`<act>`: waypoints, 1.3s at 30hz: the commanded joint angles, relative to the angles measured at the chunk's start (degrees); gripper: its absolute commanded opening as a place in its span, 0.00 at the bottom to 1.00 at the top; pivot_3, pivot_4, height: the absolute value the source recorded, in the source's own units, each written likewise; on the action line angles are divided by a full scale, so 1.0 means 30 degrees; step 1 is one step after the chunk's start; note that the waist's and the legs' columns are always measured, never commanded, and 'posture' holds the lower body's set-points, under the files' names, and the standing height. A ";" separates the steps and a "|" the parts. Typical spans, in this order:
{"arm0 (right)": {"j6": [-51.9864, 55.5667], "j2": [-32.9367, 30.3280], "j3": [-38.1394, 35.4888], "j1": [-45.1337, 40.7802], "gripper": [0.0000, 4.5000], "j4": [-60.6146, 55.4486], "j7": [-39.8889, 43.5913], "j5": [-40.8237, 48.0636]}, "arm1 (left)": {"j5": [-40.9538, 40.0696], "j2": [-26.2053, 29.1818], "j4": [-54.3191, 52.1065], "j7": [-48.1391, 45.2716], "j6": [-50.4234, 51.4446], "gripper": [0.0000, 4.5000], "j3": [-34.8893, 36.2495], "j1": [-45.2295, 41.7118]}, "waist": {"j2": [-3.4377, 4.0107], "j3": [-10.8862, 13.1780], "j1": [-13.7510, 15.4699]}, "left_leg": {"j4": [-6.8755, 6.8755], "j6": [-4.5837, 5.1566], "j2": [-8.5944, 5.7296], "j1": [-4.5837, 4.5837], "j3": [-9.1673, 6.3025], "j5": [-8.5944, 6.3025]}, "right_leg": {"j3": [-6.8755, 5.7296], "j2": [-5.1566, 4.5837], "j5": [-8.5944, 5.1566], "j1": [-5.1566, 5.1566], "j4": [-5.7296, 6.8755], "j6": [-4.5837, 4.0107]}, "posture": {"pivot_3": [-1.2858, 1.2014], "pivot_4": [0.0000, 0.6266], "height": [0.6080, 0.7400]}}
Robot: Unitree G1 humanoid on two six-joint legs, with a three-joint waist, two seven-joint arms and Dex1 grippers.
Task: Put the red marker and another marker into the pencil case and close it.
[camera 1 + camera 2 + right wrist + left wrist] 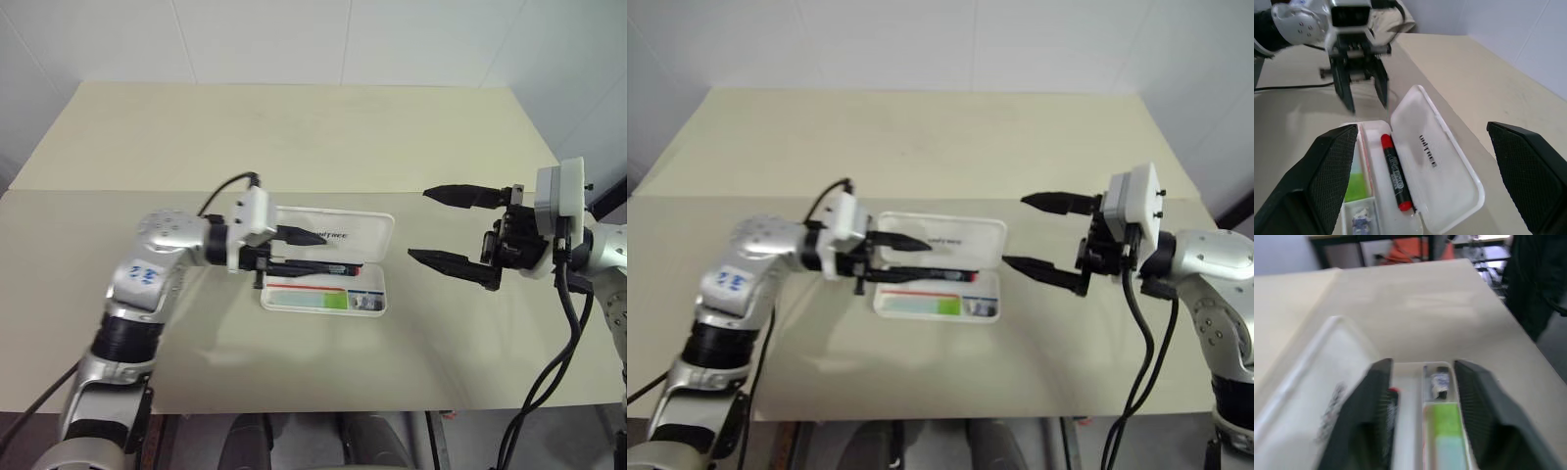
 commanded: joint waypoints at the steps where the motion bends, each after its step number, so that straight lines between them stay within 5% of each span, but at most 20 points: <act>1: -0.0797 0.0282 0.0241 -0.0549 1.00 0.0478 0.0385 -0.0445 | -0.1266 0.0878 -0.1151 0.0315 0.0255 0.18 0.1832 0.0567 | 0.0000 0.0000 -0.0008 | 0.0000 0.0000 0.0002 -0.0002 -0.0001 0.0000 | -0.0004 0.0000 0.0000 0.0000 -0.0002 0.0000 | 0.52 0.24 1.00; 4: -0.1340 0.0655 0.0766 -0.1027 1.00 0.1111 0.0672 -0.0925 | -0.1662 0.1920 -0.1140 0.0890 0.0472 0.00 0.3434 0.1044 | -0.0001 0.0001 -0.0017 | 0.0010 0.0000 0.0001 -0.0005 0.0003 0.0000 | -0.0004 -0.0005 0.0000 0.0000 -0.0001 0.0000 | 0.52 0.24 1.00; 15: -0.2108 0.1412 0.1377 -0.2264 1.00 0.2328 0.1335 -0.1666 | -0.0943 0.2524 0.1883 0.3367 -0.1429 0.00 0.5024 0.1552 | 0.0000 0.0000 -0.0018 | 0.0003 -0.0001 0.0003 -0.0001 0.0007 0.0000 | -0.0013 -0.0006 0.0001 -0.0003 0.0002 -0.0003 | 0.52 0.24 1.00; 26: -0.1875 0.1607 0.1082 -0.1913 1.00 0.1668 0.1054 -0.1569 | 0.2350 -0.0136 0.9124 0.5637 -0.4805 0.00 0.2257 -0.2212 | -0.0001 0.0000 0.0050 | 0.0004 -0.0002 -0.0003 -0.0012 0.0011 0.0000 | -0.0018 -0.0006 0.0005 -0.0009 0.0000 0.0003 | 0.52 0.24 1.00; 39: -0.1218 0.1388 0.0244 -0.0462 1.00 0.0121 0.0385 -0.0769 | 0.0816 -0.1654 0.9911 0.1118 -0.6125 0.00 0.1199 -0.2821 | -0.0001 0.0001 -0.0002 | 0.0000 -0.0006 -0.0001 -0.0013 0.0027 0.0000 | -0.0008 0.0000 0.0005 -0.0021 0.0007 0.0003 | 0.52 0.24 1.00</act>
